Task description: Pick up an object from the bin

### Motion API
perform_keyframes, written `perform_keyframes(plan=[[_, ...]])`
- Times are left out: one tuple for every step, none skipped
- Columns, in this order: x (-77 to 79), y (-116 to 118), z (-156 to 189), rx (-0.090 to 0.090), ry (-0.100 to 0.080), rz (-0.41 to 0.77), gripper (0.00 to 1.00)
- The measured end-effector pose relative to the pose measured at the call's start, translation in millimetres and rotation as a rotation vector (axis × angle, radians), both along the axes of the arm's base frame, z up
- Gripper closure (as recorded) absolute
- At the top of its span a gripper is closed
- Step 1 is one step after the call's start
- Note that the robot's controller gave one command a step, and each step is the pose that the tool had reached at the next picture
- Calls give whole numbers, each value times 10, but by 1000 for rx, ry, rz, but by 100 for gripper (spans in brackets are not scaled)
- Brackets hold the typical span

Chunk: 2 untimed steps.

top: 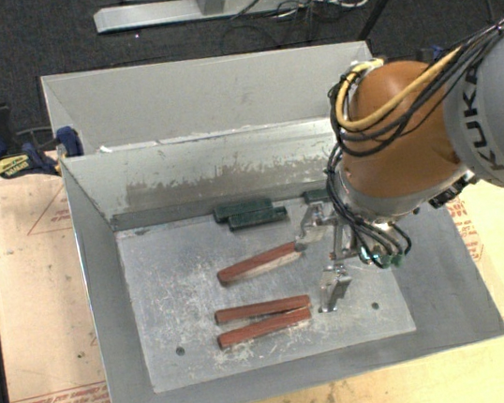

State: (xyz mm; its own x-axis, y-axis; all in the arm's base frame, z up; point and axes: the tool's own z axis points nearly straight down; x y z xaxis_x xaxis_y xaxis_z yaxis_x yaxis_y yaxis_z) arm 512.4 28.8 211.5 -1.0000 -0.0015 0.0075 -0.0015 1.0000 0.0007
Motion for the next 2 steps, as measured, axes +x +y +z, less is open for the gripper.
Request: perform_keyframes(plan=[[16,-2,37,0,-8,-1,0],[85,-12,-418,1,-16,9,0]])
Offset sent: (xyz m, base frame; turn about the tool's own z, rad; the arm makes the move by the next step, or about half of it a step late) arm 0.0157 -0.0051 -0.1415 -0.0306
